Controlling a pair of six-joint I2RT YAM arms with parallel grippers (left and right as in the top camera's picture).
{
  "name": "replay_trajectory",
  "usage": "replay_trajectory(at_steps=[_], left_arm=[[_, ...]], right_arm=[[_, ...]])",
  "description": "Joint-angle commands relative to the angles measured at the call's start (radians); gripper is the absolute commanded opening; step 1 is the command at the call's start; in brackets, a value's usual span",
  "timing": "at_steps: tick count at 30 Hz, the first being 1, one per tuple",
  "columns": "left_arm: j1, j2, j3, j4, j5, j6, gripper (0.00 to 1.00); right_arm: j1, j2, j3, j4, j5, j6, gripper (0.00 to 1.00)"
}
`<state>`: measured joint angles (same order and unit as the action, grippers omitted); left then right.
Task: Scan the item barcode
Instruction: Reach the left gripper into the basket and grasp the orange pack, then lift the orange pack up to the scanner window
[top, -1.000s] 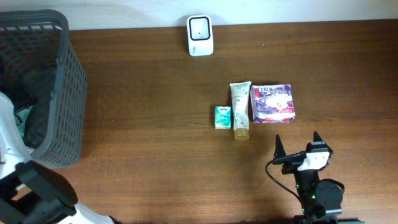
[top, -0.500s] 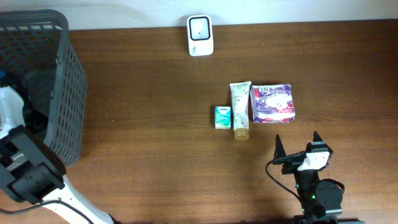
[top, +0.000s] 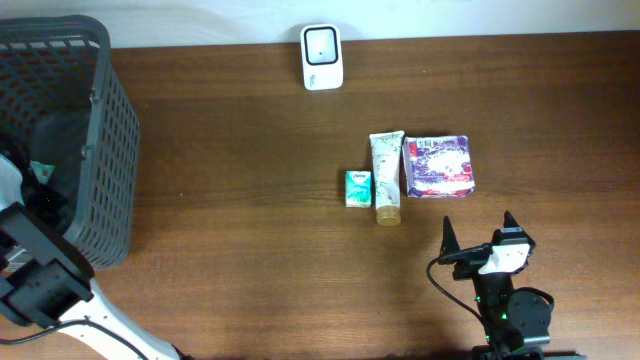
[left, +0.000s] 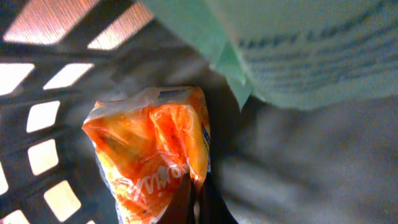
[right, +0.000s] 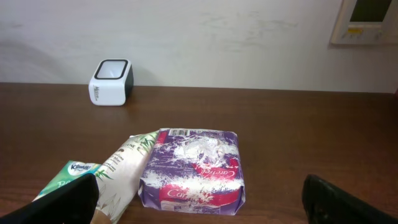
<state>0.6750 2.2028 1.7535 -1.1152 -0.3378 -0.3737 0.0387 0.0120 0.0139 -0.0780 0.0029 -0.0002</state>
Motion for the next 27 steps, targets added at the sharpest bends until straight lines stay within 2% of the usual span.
replay_trajectory(at_steps=[1,4,7,11,14,16,21,24,27], left_arm=[[0.006,-0.014,0.071,-0.065,0.129,0.005,0.0],[-0.016,-0.113,0.188,-0.13,0.221,0.005,0.0],[-0.064,-0.266,0.267,-0.129,0.309,0.005,0.0],[-0.159,-0.467,0.274,-0.01,0.409,0.005,0.0],[-0.291,-0.599,0.274,0.106,0.574,0.004,0.0],[-0.393,-0.639,0.274,0.135,0.6,0.005,0.0],[-0.708,-0.623,0.27,0.149,0.589,0.036,0.0],[-0.898,-0.53,0.238,0.11,0.479,0.034,0.0],[-1.002,-0.41,0.227,0.049,0.419,0.027,0.0]], right_arm=[[-0.006,-0.006,-0.008,-0.003,0.006,0.0,0.99],[-0.006,-0.006,-0.008,-0.003,0.006,0.0,0.99],[-0.006,-0.006,-0.008,-0.003,0.006,0.0,0.99],[-0.006,-0.006,-0.008,-0.004,0.006,0.0,0.99],[-0.006,-0.006,-0.008,-0.003,0.006,0.0,0.99],[-0.006,-0.006,-0.008,-0.003,0.006,0.0,0.99],[-0.006,-0.006,-0.008,-0.003,0.006,0.0,0.99],[-0.006,-0.006,-0.008,-0.003,0.006,0.0,0.99],[-0.006,-0.006,-0.008,-0.003,0.006,0.0,0.99]])
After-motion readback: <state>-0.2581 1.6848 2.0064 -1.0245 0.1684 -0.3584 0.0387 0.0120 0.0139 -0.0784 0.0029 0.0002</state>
